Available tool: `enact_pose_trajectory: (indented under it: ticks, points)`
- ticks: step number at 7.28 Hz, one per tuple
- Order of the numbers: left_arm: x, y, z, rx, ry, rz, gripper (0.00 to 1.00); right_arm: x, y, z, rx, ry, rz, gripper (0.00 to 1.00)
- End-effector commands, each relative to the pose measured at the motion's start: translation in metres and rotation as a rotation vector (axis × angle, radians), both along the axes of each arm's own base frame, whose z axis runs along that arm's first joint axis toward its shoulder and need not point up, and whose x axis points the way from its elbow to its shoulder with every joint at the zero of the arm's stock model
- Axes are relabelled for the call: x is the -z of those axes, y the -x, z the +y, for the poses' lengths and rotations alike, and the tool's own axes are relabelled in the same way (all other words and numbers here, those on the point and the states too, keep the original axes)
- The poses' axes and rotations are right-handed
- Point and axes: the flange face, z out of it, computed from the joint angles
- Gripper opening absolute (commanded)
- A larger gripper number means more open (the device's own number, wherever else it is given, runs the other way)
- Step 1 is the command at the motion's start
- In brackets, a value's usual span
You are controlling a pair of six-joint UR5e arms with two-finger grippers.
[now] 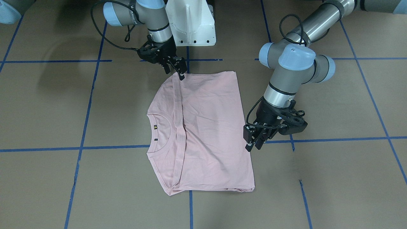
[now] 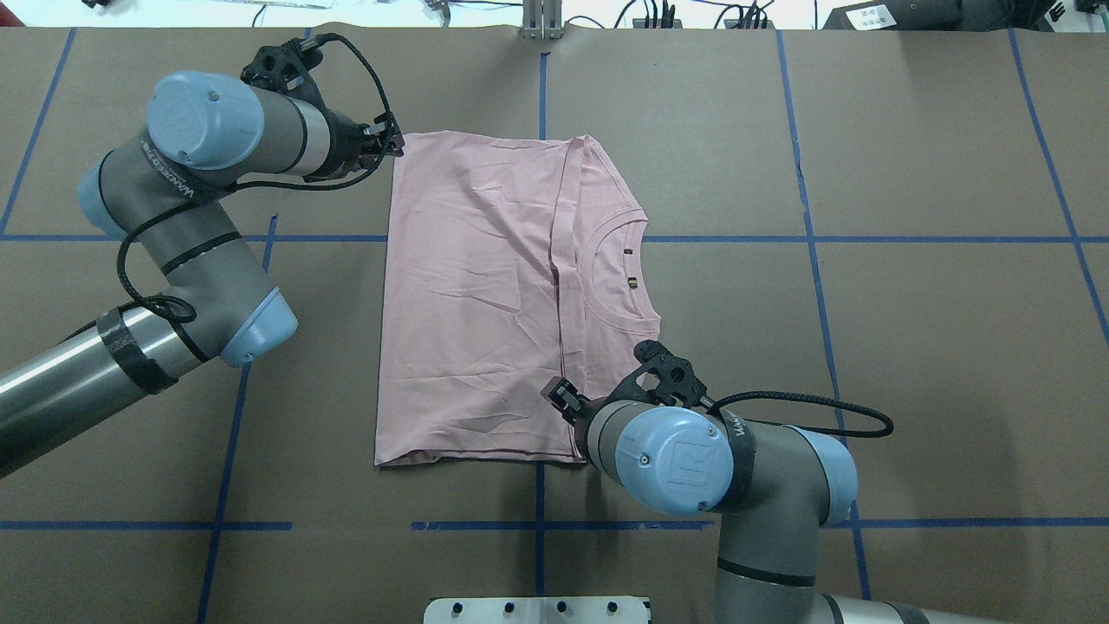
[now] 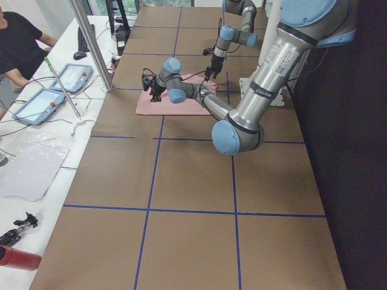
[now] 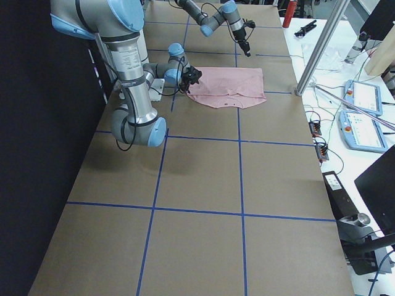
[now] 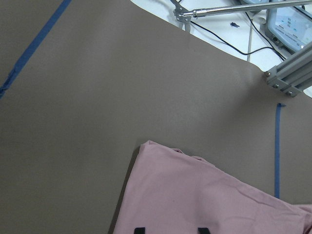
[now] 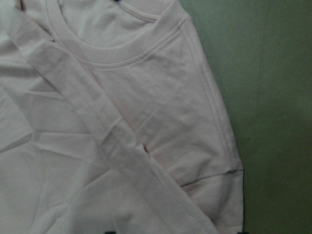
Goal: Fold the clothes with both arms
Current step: 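Move the left gripper down to the shirt's near corner beside the right gripper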
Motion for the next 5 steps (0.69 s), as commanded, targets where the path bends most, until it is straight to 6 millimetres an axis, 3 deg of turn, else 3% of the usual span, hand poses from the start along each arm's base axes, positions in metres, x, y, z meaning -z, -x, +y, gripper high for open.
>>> enact_pose_trajectory:
  ticks: [1,3,4,5]
  points:
    - [0.002,-0.001,0.001,-0.001,-0.001,0.005,0.49,-0.010,0.015,0.005,0.007,0.014,0.029,0.84]
    - [0.002,-0.001,0.001,0.000,0.000,0.006,0.50,-0.021,0.016,0.010,0.015,0.018,0.047,0.81]
    - [0.003,-0.001,0.001,0.000,0.000,0.008,0.50,-0.022,0.017,0.012,0.018,0.020,0.053,0.69]
    - [0.003,0.000,0.001,0.002,0.000,0.008,0.50,-0.023,0.017,0.011,0.015,0.022,0.056,0.40]
